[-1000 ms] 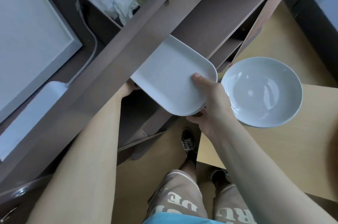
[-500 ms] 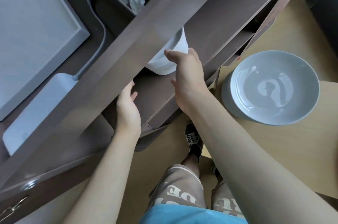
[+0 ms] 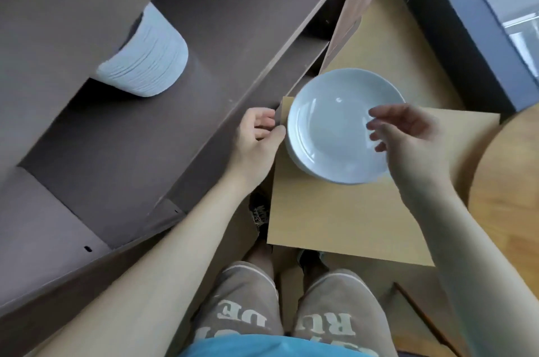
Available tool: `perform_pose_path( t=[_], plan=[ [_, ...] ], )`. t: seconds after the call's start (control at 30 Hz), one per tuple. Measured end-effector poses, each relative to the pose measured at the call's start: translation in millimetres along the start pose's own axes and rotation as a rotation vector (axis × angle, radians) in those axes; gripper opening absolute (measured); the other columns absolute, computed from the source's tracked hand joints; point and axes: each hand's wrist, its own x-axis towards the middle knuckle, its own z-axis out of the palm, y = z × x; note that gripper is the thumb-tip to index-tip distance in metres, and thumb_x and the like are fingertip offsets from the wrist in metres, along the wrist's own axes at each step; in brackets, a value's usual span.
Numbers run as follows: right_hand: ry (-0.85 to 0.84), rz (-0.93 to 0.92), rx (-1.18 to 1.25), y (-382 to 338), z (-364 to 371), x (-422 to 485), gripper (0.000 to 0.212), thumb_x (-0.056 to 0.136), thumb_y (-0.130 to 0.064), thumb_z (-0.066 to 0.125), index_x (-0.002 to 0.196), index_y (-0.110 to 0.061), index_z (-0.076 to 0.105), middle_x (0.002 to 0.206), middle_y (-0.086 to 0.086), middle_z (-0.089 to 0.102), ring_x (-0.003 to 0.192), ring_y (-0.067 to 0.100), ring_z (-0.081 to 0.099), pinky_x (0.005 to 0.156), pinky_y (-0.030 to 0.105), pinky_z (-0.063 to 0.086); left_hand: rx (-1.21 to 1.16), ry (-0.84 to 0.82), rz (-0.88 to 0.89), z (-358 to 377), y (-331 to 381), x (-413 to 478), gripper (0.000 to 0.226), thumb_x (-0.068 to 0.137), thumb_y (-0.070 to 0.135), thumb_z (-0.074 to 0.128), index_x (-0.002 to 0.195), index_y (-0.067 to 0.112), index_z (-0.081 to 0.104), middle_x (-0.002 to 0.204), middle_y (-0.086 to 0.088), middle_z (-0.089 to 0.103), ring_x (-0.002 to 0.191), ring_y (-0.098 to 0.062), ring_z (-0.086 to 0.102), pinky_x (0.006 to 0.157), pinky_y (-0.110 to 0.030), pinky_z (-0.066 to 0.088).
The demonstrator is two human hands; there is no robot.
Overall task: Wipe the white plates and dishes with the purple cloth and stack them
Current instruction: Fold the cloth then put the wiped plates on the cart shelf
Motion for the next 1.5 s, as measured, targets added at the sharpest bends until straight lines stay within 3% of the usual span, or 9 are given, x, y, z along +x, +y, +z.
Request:
perform_pose_path(
  t=[0.13,0.27,0.33,0.43,0.57,0.8,0.93,1.33,1.5],
  plan=[
    [0.127,0.022,-0.191,43,-41,40,0.027,0.092,-0.032,0.071,0.119,-0.029,0.065,0.118,-0.005,0.065,0.105,0.006,0.061,0.092,0.036,0.053,0.035,-0.159,-0.055,25,4,36,0.062,0.073,0.052,0.072,0.128,0.036,0.046,0.122,0.024,0.051,0.102,0.02,0.053,0.075,-0.002,0.041],
    [-0.161,0.332,0.079,79,-52,76,0.089,0.074,-0.075,0.07,0.149,-0.035,0.046,0.154,-0.01,0.044,0.146,0.021,0.037,0.115,0.054,0.032,-0.128,-0.253,-0.218,41,-14,52,0.078,0.074,0.047,0.077,0.144,0.032,0.046,0.131,0.015,0.065,0.118,-0.007,0.064,0.103,-0.033,0.05],
    [-0.329,0.363,0.186,95,-49,89,0.092,0.072,-0.08,0.07,0.15,-0.038,0.046,0.153,-0.014,0.048,0.146,0.02,0.04,0.116,0.062,0.032,-0.218,-0.298,-0.284,45,-27,55,0.069,0.078,0.042,0.074,0.143,0.029,0.054,0.13,0.007,0.07,0.121,-0.018,0.066,0.109,-0.046,0.048],
    [-0.471,0.348,0.312,107,-35,94,0.066,0.084,-0.053,0.075,0.141,-0.023,0.059,0.135,0.003,0.067,0.125,0.031,0.063,0.101,0.053,0.051,-0.277,-0.298,-0.369,52,-37,51,0.054,0.077,0.033,0.07,0.129,0.02,0.068,0.122,-0.005,0.074,0.116,-0.029,0.069,0.112,-0.054,0.045],
    [-0.354,0.402,0.413,110,-23,88,0.048,0.077,-0.021,0.071,0.122,-0.004,0.07,0.111,0.01,0.076,0.103,0.032,0.073,0.09,0.046,0.056,-0.316,-0.204,-0.371,65,-35,45,0.04,0.078,0.015,0.066,0.118,0.015,0.072,0.116,-0.007,0.076,0.112,-0.028,0.071,0.11,-0.051,0.048],
    [-0.308,0.407,0.385,105,-21,75,0.057,0.071,-0.017,0.068,0.127,-0.004,0.066,0.119,0.013,0.074,0.112,0.037,0.069,0.095,0.05,0.055,-0.439,-0.22,-0.393,63,-32,41,0.039,0.091,0.002,0.05,0.123,0.012,0.069,0.118,-0.01,0.075,0.11,-0.032,0.071,0.103,-0.049,0.052],
    [-0.261,0.375,0.387,102,-17,65,0.063,0.069,-0.016,0.067,0.132,-0.008,0.063,0.117,0.009,0.075,0.112,0.036,0.069,0.075,0.037,0.059,-0.517,-0.215,-0.407,62,-34,41,0.042,0.089,0.001,0.049,0.126,0.009,0.068,0.119,-0.012,0.075,0.109,-0.033,0.072,0.092,-0.045,0.058],
    [-0.196,0.124,0.361,74,-6,25,0.078,0.066,-0.003,0.058,0.139,-0.033,0.057,0.127,0.003,0.069,0.117,0.026,0.065,0.091,0.043,0.056,-0.705,-0.24,-0.416,45,-46,37,0.039,0.076,0.002,0.058,0.105,0.013,0.081,0.117,-0.015,0.074,0.108,-0.038,0.071,0.085,-0.048,0.06],
    [-0.186,0.094,0.373,67,-6,8,0.086,0.067,-0.003,0.059,0.149,-0.029,0.048,0.137,0.003,0.064,0.127,0.027,0.06,0.107,0.059,0.049,-0.738,-0.268,-0.418,36,-44,27,0.038,0.077,-0.001,0.058,0.105,0.011,0.081,0.116,-0.016,0.074,0.106,-0.038,0.072,0.083,-0.047,0.06]
  ],
)
